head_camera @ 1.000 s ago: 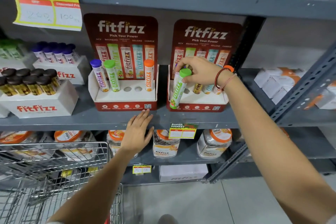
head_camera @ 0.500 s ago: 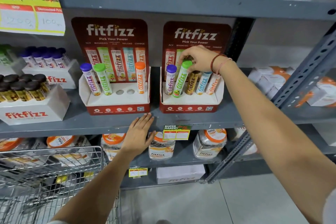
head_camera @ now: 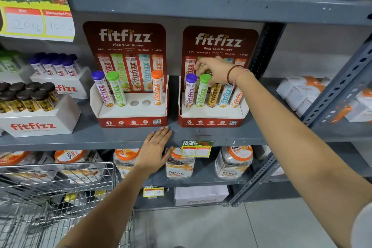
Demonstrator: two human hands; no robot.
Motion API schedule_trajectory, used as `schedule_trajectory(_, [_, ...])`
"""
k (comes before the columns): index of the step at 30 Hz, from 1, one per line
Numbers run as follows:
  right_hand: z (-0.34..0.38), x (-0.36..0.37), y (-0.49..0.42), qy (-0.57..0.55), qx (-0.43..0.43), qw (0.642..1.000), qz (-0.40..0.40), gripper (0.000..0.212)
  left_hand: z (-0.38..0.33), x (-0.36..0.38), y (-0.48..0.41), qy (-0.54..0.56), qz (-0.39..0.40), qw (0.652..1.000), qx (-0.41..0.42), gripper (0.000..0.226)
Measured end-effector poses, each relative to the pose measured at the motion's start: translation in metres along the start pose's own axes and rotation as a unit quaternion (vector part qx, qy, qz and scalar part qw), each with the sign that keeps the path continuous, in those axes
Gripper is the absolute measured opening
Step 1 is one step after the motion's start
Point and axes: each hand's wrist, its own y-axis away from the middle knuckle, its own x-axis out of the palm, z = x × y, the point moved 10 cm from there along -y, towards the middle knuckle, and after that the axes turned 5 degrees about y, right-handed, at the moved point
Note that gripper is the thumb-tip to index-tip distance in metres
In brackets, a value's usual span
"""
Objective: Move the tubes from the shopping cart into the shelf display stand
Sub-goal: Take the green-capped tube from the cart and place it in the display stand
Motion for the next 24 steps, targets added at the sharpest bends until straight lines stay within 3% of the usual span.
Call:
schedule_trajectory(9, [-0.004, 0.001, 0.003, -0.028, -0.009, 0.999, -0.021, 0.049, 0.0, -0.011, 0.003, 0.023, -0.002, 1.0, -0.005, 0.071])
schedule_trajectory(14, [-0.001, 0.005, 0.004, -0.033, -0.028, 0.998, -0.039, 0.065, 0.01, -0.032, 0.014, 0.044, -0.033, 0.998, -0.026, 0.057])
schedule_trajectory(19, [0.048, -0.01, 0.021, -0.089, -0.085, 0.966, -0.229, 0.032, 0.045, -0.07, 0.045, 0.055, -0.085, 0.992, -0.079, 0.046])
schedule_trajectory(21, [0.082, -0.001, 0.026, -0.128, -0.119, 0.949, -0.262, 0.018, 0.065, -0.089, 0.068, 0.06, -0.111, 0.986, -0.108, 0.043])
schedule_trajectory(24, [0.135, 0.032, 0.018, -0.189, -0.152, 0.937, -0.251, 0.011, 0.098, -0.117, 0.118, 0.065, -0.159, 0.971, -0.169, 0.035])
